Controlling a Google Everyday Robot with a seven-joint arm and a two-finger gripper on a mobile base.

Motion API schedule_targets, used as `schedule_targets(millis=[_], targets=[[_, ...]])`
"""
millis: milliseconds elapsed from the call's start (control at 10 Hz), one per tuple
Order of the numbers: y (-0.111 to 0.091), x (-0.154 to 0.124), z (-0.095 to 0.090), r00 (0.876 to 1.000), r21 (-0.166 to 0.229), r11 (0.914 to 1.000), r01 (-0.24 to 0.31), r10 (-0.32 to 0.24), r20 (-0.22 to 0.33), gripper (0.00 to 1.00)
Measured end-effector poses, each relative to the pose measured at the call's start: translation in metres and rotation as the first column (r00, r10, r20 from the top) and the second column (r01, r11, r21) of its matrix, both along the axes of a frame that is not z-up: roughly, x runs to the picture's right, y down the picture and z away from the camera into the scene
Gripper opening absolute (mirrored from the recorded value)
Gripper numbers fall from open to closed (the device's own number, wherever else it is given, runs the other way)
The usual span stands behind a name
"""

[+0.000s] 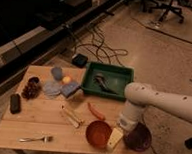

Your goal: Stack bowls into tray

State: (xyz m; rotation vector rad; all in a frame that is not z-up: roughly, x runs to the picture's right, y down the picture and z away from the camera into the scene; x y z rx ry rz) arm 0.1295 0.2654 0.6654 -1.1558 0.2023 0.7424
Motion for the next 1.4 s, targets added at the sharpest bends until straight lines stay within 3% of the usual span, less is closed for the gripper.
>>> schedule_targets(millis=[500, 800, 1400], targets=[[-0.016, 0.008, 0.004, 0.999, 0.020, 0.9993, -0.031, 0.031, 0.014, 0.80], [-0.028, 0.018, 0.016, 0.997, 0.021, 0.9970, -0.074, 0.074, 0.009, 0.80], [-0.047, -0.004, 0.024, 0.994, 0.029, 0.9933, -0.111, 0.111, 0.024, 0.80]])
